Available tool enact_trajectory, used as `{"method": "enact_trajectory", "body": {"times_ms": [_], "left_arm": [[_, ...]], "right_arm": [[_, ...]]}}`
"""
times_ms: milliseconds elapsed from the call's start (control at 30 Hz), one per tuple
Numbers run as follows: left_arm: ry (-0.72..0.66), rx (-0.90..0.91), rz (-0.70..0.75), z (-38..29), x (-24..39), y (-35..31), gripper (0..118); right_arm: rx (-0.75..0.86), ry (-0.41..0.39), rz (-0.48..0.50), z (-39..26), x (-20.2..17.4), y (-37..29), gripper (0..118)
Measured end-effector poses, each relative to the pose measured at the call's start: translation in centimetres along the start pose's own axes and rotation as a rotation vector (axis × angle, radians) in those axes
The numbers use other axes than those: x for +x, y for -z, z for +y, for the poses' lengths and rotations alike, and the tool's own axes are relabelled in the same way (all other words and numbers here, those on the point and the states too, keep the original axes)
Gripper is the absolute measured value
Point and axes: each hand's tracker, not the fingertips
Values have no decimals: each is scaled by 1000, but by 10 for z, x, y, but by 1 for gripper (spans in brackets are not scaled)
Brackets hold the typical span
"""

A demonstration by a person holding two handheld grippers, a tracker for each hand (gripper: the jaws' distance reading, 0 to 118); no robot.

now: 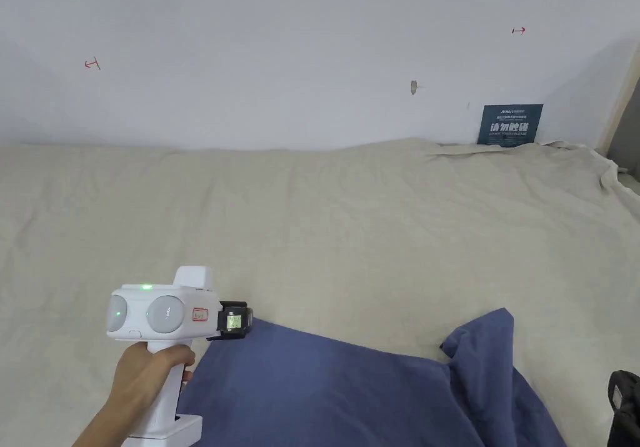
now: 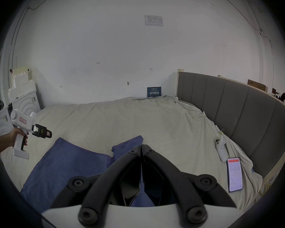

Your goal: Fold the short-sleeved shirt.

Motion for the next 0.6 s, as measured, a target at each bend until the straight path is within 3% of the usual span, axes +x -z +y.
{"method": "enact_trajectory", "body": {"times_ms": [33,300,433,500,567,600], "left_arm": [[22,-40,16,3,-1,13,100],[80,-145,119,6,2,77,96],[96,-164,102,0,9,87,67],[67,-157,87,0,10,85,62],[79,-135,48,-1,15,79,35],[85,-137,17,-1,16,77,15]], "right_arm": [[-7,0,-2,-2,0,-2,0],[-48,16,-21,-14,3,-9,0],[-66,6,-29,-18,5,-14,0],[-79,0,-29,-20,5,-17,0],[-90,4,-28,-20,6,-17,0],[-99,9,-21,-20,6,-16,0]]}}
